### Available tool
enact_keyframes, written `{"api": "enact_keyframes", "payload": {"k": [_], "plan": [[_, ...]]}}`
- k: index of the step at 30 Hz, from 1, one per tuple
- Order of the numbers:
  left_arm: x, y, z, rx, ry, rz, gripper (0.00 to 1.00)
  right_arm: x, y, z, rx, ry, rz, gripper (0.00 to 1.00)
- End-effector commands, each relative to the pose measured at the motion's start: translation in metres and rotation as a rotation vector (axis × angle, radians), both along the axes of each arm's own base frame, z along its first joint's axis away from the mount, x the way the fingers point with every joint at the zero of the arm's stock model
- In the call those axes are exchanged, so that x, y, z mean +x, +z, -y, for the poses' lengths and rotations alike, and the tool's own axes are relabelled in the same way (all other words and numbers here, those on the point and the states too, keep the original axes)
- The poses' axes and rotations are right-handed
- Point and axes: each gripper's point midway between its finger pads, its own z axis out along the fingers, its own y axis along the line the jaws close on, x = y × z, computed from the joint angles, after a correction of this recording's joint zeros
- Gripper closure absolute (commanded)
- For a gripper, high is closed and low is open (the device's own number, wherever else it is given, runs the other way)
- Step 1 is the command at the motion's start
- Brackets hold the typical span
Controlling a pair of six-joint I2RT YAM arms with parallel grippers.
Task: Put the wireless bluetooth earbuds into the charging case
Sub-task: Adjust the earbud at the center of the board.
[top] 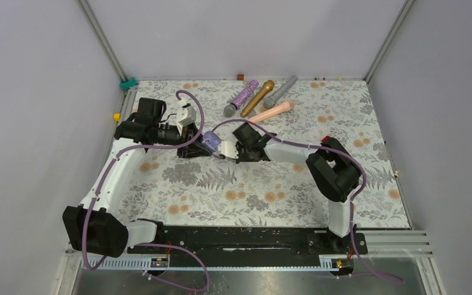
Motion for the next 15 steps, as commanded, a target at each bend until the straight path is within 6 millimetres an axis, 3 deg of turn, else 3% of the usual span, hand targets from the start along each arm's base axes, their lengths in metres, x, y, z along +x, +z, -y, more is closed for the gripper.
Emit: {"api": "enact_keyframes", "payload": {"k": [1, 8, 11, 15], "plan": [[0.0, 0.013, 0.002, -0.045, -0.026, 0.042, 1.0, 0.008, 0.05, -0.003, 0.118, -0.04, 0.06, 0.84], [0.0, 0.012, 0.002, -0.045, -0.026, 0.042, 1.0, 0.036, 0.067, 0.004, 0.135, -0.247, 0.16, 0.63], [0.0, 0.012, 0.002, -0.044, -0.025, 0.042, 1.0, 0.036, 0.063, 0.002, 0.108, -0.334, 0.077, 0.58], [0.0, 0.012, 0.002, -0.043, -0.025, 0.045, 1.0, 0.022, 0.053, -0.009, 0.142, -0.376, -0.055, 0.55]]}}
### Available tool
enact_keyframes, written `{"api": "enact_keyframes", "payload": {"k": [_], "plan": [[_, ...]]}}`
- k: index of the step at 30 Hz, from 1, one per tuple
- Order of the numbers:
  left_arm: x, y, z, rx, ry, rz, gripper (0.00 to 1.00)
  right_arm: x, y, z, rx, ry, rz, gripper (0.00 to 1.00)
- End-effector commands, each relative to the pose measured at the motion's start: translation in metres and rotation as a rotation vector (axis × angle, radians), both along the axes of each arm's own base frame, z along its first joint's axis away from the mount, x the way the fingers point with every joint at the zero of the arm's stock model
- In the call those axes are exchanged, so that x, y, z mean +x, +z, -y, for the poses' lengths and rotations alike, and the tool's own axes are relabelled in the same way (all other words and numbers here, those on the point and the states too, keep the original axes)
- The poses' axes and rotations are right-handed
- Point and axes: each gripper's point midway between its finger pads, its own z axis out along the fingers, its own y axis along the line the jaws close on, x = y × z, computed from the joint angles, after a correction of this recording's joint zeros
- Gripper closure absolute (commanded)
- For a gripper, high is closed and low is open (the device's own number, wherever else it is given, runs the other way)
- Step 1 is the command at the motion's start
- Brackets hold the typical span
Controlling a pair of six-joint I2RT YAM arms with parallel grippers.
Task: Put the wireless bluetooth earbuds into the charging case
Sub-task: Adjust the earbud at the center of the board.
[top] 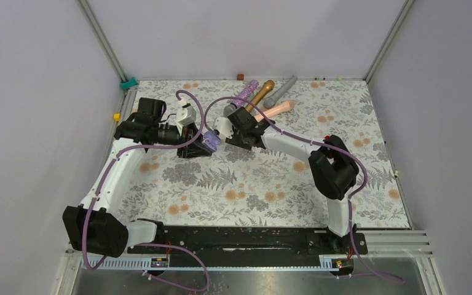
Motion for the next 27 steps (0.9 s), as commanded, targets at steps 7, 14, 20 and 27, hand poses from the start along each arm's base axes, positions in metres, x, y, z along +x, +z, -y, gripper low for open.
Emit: {"api": "enact_keyframes", "payload": {"k": [7, 14, 20, 27], "plan": [[0.0, 0.012, 0.002, -0.042, -0.025, 0.046, 1.0, -0.014, -0.03, 0.003, -0.002, -0.155, -0.178, 0.53], [0.0, 0.011, 0.002, -0.041, -0.024, 0.039, 1.0, -0.016, -0.047, -0.004, -0.008, -0.243, -0.264, 0.52], [0.001, 0.011, 0.002, -0.043, -0.024, 0.039, 1.0, -0.013, -0.05, -0.004, -0.022, -0.229, -0.26, 0.53], [0.0, 0.011, 0.002, -0.042, -0.023, 0.038, 1.0, -0.015, -0.064, -0.007, -0.026, -0.219, -0.329, 0.57]]}}
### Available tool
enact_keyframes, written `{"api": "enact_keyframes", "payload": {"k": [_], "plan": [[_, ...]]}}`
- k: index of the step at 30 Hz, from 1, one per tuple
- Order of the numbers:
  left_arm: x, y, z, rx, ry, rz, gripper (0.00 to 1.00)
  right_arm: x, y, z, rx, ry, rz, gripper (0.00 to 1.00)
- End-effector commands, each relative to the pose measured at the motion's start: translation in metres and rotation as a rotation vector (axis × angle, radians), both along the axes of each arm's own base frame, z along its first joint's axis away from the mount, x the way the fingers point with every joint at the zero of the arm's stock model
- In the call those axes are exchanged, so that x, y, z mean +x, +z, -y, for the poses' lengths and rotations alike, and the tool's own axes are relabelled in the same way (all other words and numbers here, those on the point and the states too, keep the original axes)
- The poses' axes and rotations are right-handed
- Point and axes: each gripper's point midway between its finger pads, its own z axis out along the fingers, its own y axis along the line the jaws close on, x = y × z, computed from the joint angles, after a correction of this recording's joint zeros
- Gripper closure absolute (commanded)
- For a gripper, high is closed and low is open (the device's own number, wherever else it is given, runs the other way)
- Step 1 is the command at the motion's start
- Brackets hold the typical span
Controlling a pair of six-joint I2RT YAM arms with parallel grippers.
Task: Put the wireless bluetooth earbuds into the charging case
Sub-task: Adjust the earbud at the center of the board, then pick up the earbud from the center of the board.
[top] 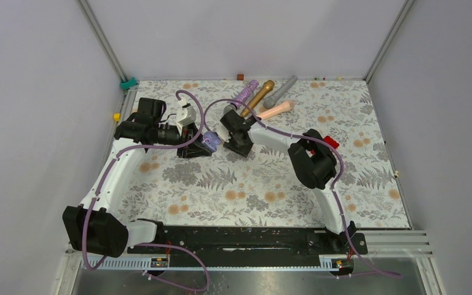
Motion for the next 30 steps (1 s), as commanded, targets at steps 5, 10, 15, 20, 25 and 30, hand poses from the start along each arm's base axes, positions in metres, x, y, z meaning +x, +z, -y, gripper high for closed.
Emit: {"api": "enact_keyframes", "payload": {"k": [5, 10, 15, 20, 25, 30], "plan": [[0.001, 0.011, 0.002, -0.04, -0.021, 0.037, 1.0, 0.001, -0.003, -0.005, 0.054, -0.017, -0.093, 0.61], [0.001, 0.011, 0.002, -0.041, -0.022, 0.036, 1.0, -0.007, 0.004, -0.004, 0.086, 0.009, -0.118, 0.67], [0.001, 0.012, 0.002, -0.043, -0.023, 0.036, 1.0, -0.016, 0.018, 0.006, 0.131, -0.005, -0.158, 0.69], [0.0, 0.012, 0.002, -0.045, -0.024, 0.034, 1.0, -0.032, 0.038, 0.016, 0.231, -0.021, -0.23, 0.7], [0.0, 0.012, 0.002, -0.046, -0.025, 0.035, 1.0, -0.062, 0.056, 0.024, 0.3, -0.015, -0.351, 0.7], [0.001, 0.011, 0.003, -0.048, -0.026, 0.026, 1.0, -0.098, 0.072, 0.023, 0.388, -0.005, -0.514, 0.7]]}}
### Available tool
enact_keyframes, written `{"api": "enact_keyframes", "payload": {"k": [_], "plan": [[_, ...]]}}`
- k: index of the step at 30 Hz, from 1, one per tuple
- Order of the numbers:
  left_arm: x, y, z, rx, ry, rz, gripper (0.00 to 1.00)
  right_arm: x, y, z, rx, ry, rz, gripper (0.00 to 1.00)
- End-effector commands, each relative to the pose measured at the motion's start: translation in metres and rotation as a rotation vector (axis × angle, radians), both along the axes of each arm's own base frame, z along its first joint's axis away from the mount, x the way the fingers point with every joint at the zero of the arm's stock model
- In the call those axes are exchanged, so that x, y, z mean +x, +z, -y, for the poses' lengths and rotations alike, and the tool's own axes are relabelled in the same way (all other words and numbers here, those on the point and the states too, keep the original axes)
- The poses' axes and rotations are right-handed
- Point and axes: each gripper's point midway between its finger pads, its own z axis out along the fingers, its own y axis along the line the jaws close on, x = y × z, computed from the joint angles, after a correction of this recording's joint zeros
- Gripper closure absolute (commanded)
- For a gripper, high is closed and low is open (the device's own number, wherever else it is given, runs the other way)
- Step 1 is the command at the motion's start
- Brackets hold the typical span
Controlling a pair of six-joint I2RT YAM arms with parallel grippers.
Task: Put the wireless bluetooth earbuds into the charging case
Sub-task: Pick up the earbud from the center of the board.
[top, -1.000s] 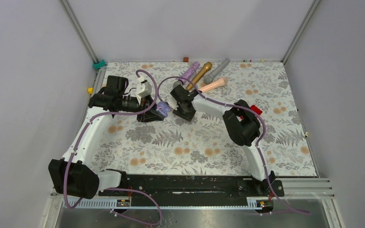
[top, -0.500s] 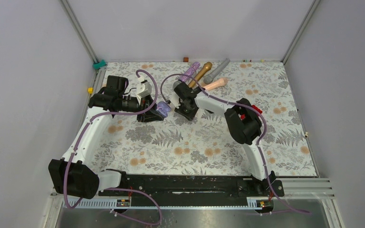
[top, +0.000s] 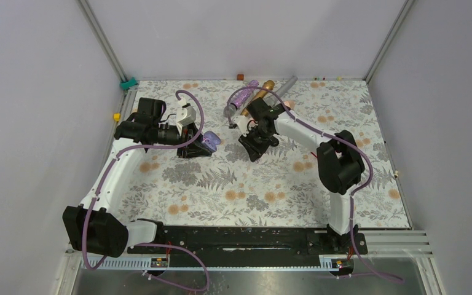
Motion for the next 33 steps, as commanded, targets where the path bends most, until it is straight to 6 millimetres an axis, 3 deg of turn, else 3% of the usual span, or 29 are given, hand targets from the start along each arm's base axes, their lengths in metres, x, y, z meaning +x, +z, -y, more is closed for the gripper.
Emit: {"api": "enact_keyframes", "payload": {"k": [1, 9, 19, 23, 28, 33], "plan": [[0.001, 0.011, 0.003, -0.047, -0.026, 0.029, 1.0, -0.048, 0.028, -0.006, 0.133, 0.025, -0.198, 0.7], [0.001, 0.011, 0.002, -0.045, -0.025, 0.032, 1.0, -0.097, 0.022, -0.019, 0.239, 0.031, -0.528, 0.68], [0.002, 0.009, 0.002, -0.044, -0.024, 0.025, 1.0, -0.095, -0.014, -0.012, 0.138, -0.025, -0.591, 0.63], [0.002, 0.009, 0.002, -0.043, -0.023, 0.027, 1.0, -0.082, -0.005, -0.01, 0.122, -0.009, -0.494, 0.61], [0.002, 0.008, 0.002, -0.043, -0.025, 0.024, 1.0, -0.069, 0.017, 0.002, 0.13, 0.091, -0.228, 0.59], [0.003, 0.008, 0.002, -0.039, -0.022, 0.027, 1.0, -0.084, 0.015, -0.001, 0.13, 0.237, -0.075, 0.6]]}}
